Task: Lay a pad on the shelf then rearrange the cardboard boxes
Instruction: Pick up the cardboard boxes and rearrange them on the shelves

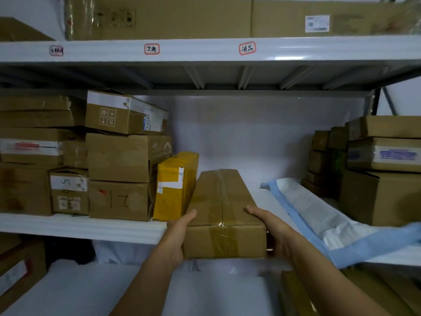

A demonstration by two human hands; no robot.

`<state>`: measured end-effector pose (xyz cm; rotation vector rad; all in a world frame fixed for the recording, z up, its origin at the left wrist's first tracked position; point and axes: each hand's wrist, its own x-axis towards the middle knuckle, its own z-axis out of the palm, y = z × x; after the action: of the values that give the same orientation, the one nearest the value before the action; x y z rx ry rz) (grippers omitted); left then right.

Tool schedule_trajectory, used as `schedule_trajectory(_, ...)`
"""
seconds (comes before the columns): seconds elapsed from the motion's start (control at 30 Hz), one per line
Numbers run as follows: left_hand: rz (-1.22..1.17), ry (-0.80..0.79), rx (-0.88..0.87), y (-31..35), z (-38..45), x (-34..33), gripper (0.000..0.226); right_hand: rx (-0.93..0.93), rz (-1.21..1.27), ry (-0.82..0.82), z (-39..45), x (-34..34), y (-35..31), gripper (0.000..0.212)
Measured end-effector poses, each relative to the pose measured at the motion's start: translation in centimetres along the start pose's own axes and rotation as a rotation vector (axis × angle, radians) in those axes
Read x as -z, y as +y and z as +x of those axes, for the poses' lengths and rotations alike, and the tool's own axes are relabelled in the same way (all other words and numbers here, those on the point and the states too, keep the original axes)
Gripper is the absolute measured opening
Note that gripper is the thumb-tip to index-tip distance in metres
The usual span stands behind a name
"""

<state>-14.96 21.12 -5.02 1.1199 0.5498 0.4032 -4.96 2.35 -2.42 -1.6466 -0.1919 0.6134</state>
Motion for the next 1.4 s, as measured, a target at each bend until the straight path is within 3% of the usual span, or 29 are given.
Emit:
schedule_trajectory(0.17,-0.003,-0.078,0.016,-0.5,-2.2,1.2,0.041,0.003,0.164,-0.033,-2.7,-0.8,1.0,0.034)
schedule_trajectory(0.37,0.029,-0.158,0.108,-1.3,-5.1,2.7,0.036,0.014,0.258,-0.074,-6.3,-0.9,3.6,0.027)
schedule_trajectory(0.53,0.030,-0.242,0.210,-3.2,-7.1,2.9,0.044,-0.035,0.360,-0.150,-8.3,0.2,9.3,0.058)
schedule_trajectory(0.7,0.124,-0.313,0.231,-6.4,-8.4,4.6,0.050,-0.049,0.225,-0.248,-9.2,1.3,15.8,0.093)
schedule_trajectory(0.87,0.370,-0.381,0.324,-10.9,-10.0,9.2,0.062,-0.228,0.085,-0.255,-10.6,-0.2,19.6,0.100)
schedule_trajectory(1.0,0.481,-0.524,0.374,-14.5,-11.0,13.7,0.076,-0.409,-0.078,-0.423,-12.3,-2.1,23.0,0.059)
schedule_trajectory(1.1,0.546,-0.634,0.438,-16.7,-11.6,16.5,0.064,-0.511,-0.172,-0.537,-12.1,-3.1,26.5,0.054)
schedule_trajectory(1.17,0.606,-0.641,0.527,-18.1,-11.9,17.8,0.070,-0.569,-0.193,-0.563,-12.0,-3.7,28.6,0.051)
schedule_trajectory(1.27,0.657,-0.649,0.650,-20.1,-12.5,18.5,0.083,-0.638,-0.187,-0.544,-11.8,-3.9,31.1,0.065)
schedule_trajectory(1.4,0.650,-0.645,0.743,-22.0,-12.1,18.2,0.070,-0.688,-0.206,-0.540,-11.1,-3.2,32.8,0.037)
